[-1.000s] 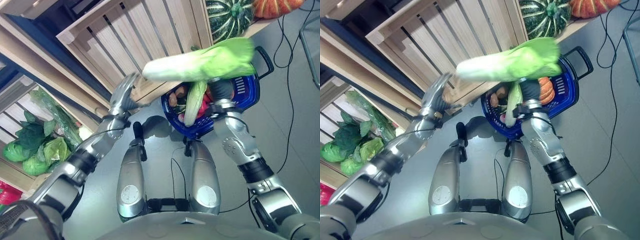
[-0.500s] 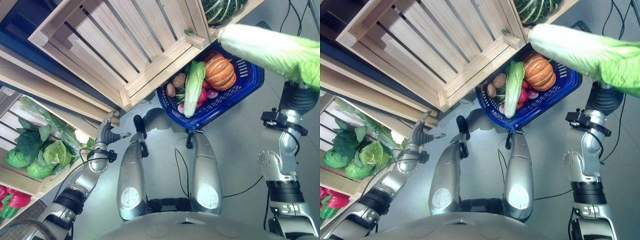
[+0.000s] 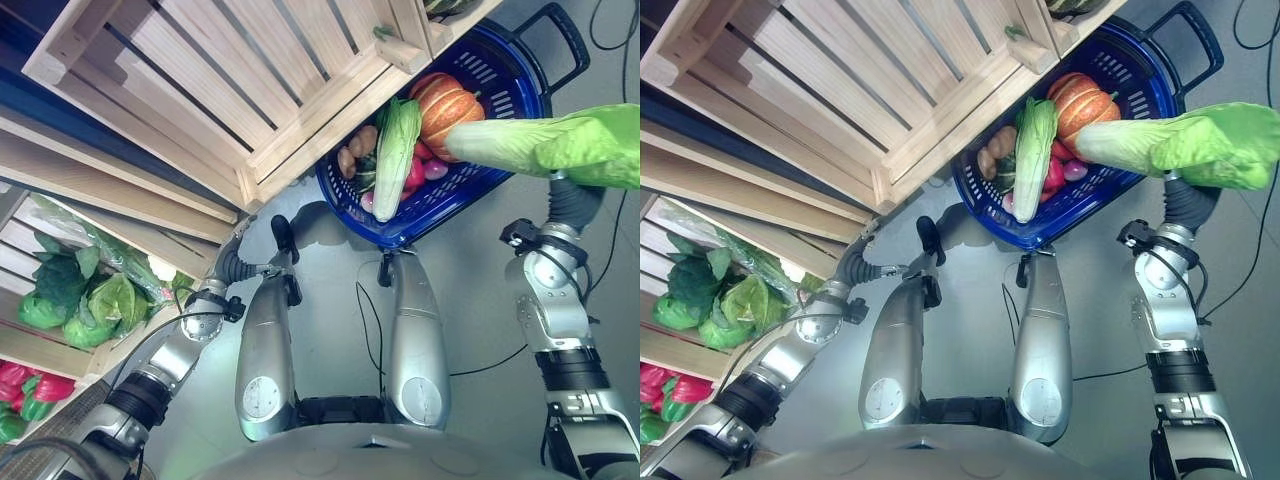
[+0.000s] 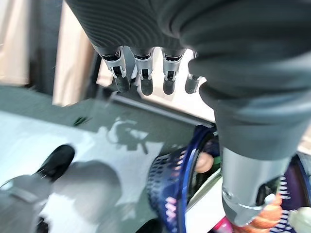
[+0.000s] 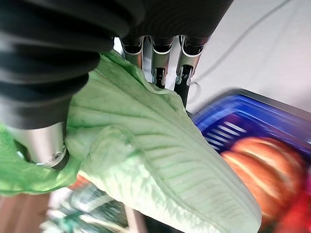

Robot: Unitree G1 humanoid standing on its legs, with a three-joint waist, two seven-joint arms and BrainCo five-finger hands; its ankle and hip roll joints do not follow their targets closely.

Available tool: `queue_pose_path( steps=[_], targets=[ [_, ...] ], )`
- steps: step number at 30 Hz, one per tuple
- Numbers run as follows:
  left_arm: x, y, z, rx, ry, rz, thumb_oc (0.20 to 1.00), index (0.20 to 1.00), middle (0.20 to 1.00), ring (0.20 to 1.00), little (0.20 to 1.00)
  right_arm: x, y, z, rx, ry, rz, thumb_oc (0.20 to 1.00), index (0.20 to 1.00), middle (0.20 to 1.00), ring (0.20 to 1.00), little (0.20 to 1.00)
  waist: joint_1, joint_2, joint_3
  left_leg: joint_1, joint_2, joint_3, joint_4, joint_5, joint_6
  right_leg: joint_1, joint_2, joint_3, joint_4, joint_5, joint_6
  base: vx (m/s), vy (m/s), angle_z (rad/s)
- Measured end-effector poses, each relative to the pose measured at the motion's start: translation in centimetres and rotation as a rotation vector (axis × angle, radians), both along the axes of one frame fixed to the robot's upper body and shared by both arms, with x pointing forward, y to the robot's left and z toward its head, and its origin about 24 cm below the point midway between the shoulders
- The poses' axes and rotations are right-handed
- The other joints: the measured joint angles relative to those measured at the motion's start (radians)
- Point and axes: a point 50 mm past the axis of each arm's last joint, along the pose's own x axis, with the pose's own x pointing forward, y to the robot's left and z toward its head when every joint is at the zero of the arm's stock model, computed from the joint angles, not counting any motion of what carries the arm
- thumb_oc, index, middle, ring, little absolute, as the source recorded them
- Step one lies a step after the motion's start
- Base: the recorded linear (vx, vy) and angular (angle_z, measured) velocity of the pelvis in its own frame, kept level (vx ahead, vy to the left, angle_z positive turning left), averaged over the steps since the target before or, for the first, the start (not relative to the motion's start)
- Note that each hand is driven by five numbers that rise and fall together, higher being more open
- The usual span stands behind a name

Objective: Pick up fruits and vegetables into the basket

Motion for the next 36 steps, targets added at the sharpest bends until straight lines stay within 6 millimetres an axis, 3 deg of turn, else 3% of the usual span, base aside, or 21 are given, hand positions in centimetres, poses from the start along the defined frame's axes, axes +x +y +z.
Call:
queue_pose_path(
  steps=[5, 11, 18, 19, 20, 24, 29, 36],
  targets=[
    [0.4, 0.0, -0.8, -0.013, 0.077, -0.004, 1.0, 1.0, 1.0, 1.0, 1.0, 3.1, -1.4, 0.0, 0.0, 0.132, -0.009, 0.2, 0.2, 0.2, 0.2, 0.2, 0.03, 0.023, 0.0, -0.038, -0.008, -0.028, 0.002, 0.015, -0.002, -0.034, -0.013, -0.019, 0.032, -0.018, -0.003, 0.03, -0.056, 0.15],
    [0.9, -0.1, -1.7, -0.011, 0.165, -0.02, 1.0, 1.0, 1.0, 1.0, 1.0, 7.8, -4.1, 2.8, 0.16, 0.263, 0.026, 0.2, 0.2, 0.2, 0.2, 0.2, 0.099, 0.03, -0.004, -0.089, -0.019, -0.053, 0.033, 0.025, -0.005, -0.088, -0.037, -0.035, 0.102, -0.036, -0.021, 0.03, -0.048, 0.14],
    [0.9, -1.4, -1.9, 0.028, 0.196, -0.116, 1.0, 1.0, 1.0, 1.0, 1.0, 8.9, -6.9, 4.8, 0.198, 0.481, 0.0, 0.206, 0.206, 0.206, 0.206, 0.206, 0.144, 0.032, -0.006, -0.125, -0.034, -0.087, 0.033, 0.046, -0.004, -0.117, -0.059, -0.055, 0.133, -0.054, -0.019, 0.01, -0.002, 0.15],
    [0.9, -1.5, -2.0, 0.029, 0.2, -0.121, 1.0, 1.0, 1.0, 1.0, 1.0, 8.8, -7.2, 4.9, 0.201, 0.503, -0.011, 0.699, 0.699, 0.699, 0.699, 0.699, 0.15, 0.032, -0.006, -0.126, -0.035, -0.088, 0.033, 0.047, -0.005, -0.119, -0.06, -0.055, 0.135, -0.054, -0.02, 0.0, 0.0, 0.0],
    [0.9, -1.6, -2.0, 0.034, 0.207, -0.121, 1.0, 1.0, 1.0, 1.0, 1.0, 8.8, -7.2, 4.8, 0.196, 0.53, -0.019, 1.0, 1.0, 1.0, 1.0, 1.0, 0.156, 0.033, -0.006, -0.126, -0.035, -0.089, 0.034, 0.047, -0.005, -0.118, -0.06, -0.055, 0.136, -0.054, -0.02, 0.0, 0.0, 0.0],
    [1.0, -1.5, -1.9, 0.037, 0.213, -0.125, 1.0, 1.0, 1.0, 1.0, 1.0, 8.6, -6.6, 2.4, 0.23, 0.647, -0.013, 1.0, 1.0, 1.0, 1.0, 1.0, 0.175, 0.042, -0.011, -0.126, -0.042, -0.097, 0.034, 0.051, -0.005, -0.116, -0.068, -0.063, 0.144, -0.052, -0.028, 0.0, 0.008, 0.04],
    [1.0, -2.0, -1.5, 0.029, 0.204, -0.141, 1.0, 1.0, 1.0, 1.0, 1.0, 7.7, -4.7, -3.1, 0.231, 0.811, -0.003, 1.0, 1.0, 1.0, 1.0, 1.0, 0.197, 0.079, -0.035, -0.124, -0.05, -0.113, 0.035, 0.054, 0.0, -0.095, -0.079, -0.084, 0.137, -0.052, -0.027, 0.0, 0.027, 0.11],
    [0.9, -1.9, -1.5, 0.027, 0.211, -0.143, 1.0, 1.0, 1.0, 1.0, 1.0, 6.8, -4.9, -4.5, 0.111, 0.729, -0.031, 1.0, 1.0, 1.0, 1.0, 1.0, 0.184, 0.086, -0.04, -0.096, -0.046, -0.12, 0.033, 0.057, 0.009, -0.045, -0.068, -0.09, 0.097, -0.03, -0.02, -0.04, 0.059, 0.02]
  ],
)
